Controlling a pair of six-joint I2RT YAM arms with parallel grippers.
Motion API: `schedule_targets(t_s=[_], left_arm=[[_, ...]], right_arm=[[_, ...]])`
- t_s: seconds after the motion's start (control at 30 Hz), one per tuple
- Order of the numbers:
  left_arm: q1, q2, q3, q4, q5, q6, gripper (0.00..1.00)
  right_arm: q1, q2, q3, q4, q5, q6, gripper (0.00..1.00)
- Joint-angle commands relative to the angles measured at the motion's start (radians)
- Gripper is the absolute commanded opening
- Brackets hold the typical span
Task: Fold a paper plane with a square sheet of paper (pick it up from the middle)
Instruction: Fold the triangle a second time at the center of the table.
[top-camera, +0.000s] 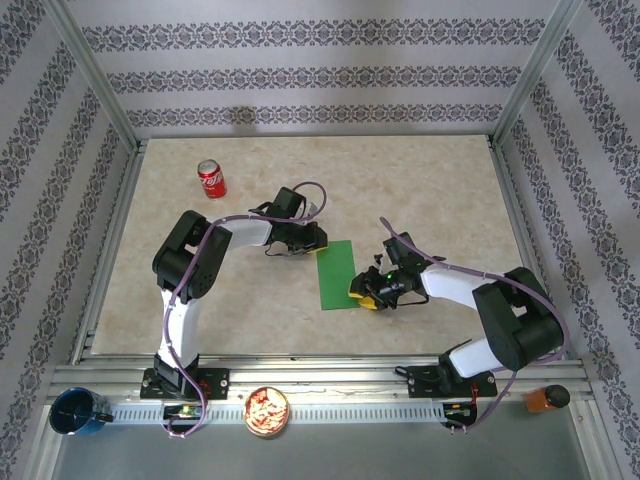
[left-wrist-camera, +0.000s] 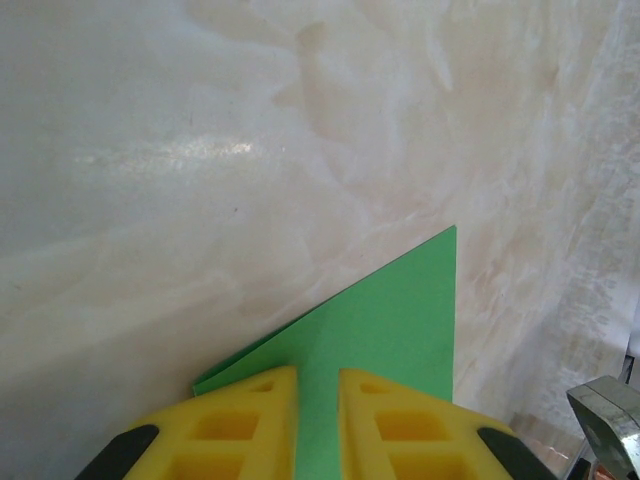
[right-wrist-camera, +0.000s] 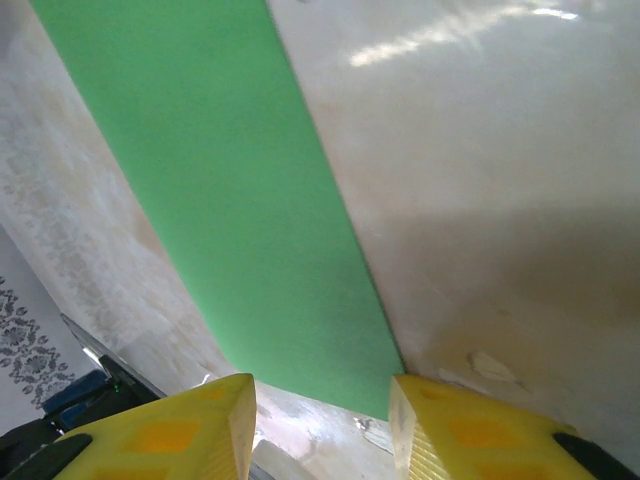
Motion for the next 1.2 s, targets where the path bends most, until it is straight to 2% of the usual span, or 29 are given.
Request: schedule_targets(t_s=[0.0,0.1,0.23,0.33,0.67,1.0,1.17], left_arm=[[0.010,0.009,-0.035,-0.055,-0.014,-0.022,0.19],[0.011,0.005,-0.046,-0.040,-0.013,-0.042,0.19],[0.012,-0.003,-0.049,-0.041,-0.016,-0.055,0.18],[0.012,-0.008,-0.048,-0.044,-0.014,-0.051,0.18],[0.014,-0.008,-0.035,-0.067,-0.007,-0.040,0.18],[0.014,-0.012,-0.049,-0.047,0.006,-0.054,0.18],[0.013,-0.013,-0.047,-0.045,0.008,-0.055,0.18]], right_arm=[[0.022,-0.008,0.044,0.012,-0.007,-0.035,0.41],[0.030,-0.024,0.060,-0.061,0.053,-0.056,0.41],[0.059,-0.065,0.082,-0.220,0.194,-0.092,0.41],[0.071,-0.080,0.076,-0.274,0.236,-0.111,0.41],[0.087,-0.048,0.055,-0.183,0.166,-0.107,0.41],[0.110,0.019,0.078,-0.163,0.175,-0.099,0.40],[0.115,0.010,0.082,-0.098,0.147,-0.078,0.40]])
